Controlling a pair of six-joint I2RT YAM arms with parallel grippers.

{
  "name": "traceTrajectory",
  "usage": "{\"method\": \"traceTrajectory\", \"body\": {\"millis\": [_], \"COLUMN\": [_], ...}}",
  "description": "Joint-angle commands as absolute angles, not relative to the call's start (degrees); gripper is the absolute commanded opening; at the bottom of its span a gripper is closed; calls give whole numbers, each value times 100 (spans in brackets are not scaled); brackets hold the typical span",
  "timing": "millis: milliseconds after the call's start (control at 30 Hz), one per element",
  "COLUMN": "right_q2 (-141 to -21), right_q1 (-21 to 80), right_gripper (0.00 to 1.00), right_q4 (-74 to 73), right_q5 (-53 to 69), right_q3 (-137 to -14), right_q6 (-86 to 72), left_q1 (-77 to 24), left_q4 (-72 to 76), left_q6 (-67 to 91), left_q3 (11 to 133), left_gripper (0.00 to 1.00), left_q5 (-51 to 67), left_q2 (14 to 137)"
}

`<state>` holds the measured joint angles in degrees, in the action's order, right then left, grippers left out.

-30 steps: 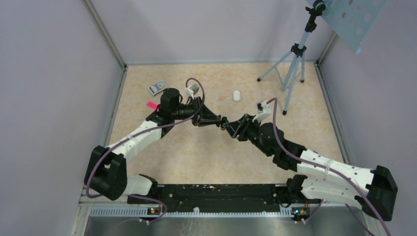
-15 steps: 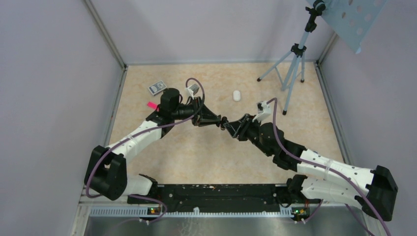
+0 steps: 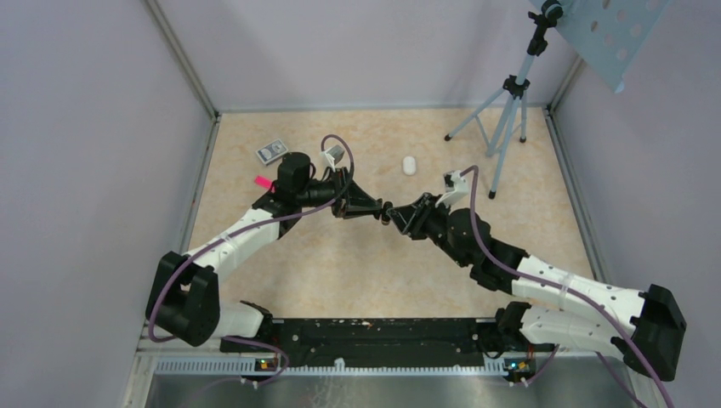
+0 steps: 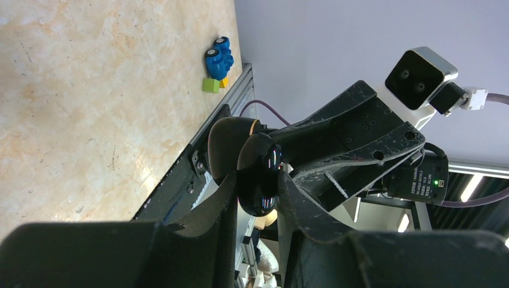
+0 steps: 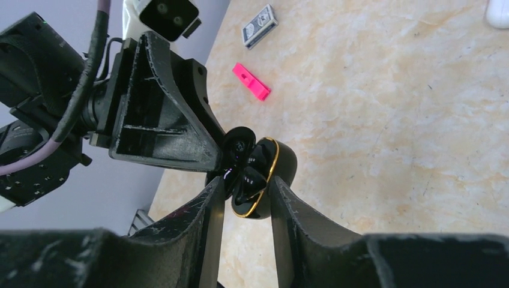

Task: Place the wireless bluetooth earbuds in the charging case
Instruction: Insert the left earbud into the left side groove of the charging case.

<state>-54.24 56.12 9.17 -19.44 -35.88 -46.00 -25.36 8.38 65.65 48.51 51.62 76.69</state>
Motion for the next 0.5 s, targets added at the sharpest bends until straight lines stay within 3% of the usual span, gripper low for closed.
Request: {"method": "traceTrajectory", "body": {"millis": [0, 467], "right_q2": [-5451, -5479], "right_q1": [5555, 5553], "right_gripper": [32, 20], "right_q4": [1275, 1202], "right_q5": [-1943, -1899], "right_q3": [-3877, -3885], "right_q6": [-4476, -4471], "left_q1": [-2523, -2519], "left_q4": [1000, 993], "left_q6": [6513, 6521], "left_q3": [4827, 4832], "left_gripper": [0, 0], "left_q5": [5221, 5229], "left_q2": [7630, 7626]}}
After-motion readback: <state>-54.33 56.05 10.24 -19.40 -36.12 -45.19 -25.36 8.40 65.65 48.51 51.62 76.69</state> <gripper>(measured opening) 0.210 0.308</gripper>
